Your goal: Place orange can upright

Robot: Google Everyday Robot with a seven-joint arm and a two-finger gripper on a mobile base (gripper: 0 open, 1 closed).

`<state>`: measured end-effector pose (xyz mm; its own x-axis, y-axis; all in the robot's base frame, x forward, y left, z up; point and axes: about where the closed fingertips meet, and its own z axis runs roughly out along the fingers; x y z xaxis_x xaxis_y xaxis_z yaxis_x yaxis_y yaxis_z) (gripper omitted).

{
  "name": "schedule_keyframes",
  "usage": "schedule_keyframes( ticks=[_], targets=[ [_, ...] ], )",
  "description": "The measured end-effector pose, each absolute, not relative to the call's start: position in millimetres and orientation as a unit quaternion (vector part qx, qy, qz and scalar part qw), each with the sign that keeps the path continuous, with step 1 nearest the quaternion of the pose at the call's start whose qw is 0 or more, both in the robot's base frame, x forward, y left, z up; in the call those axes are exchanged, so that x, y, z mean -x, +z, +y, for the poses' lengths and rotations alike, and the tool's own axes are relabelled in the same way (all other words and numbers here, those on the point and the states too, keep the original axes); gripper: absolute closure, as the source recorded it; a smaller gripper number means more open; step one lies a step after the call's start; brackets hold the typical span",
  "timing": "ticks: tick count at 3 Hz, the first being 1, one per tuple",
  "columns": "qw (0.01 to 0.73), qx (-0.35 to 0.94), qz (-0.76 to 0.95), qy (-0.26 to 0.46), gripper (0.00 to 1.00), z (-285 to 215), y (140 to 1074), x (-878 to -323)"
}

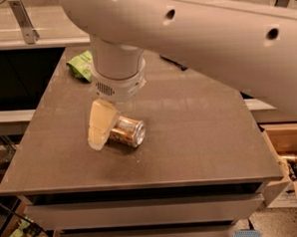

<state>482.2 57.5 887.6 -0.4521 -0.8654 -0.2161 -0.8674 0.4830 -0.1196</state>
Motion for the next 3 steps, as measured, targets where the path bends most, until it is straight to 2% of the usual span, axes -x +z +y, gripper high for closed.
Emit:
schedule_keyframes(
  ticks=[3],
  targets=[
    [0.08,0.495,0.864,-0.045,0.0,64.3,860.4,-485.5]
  ],
)
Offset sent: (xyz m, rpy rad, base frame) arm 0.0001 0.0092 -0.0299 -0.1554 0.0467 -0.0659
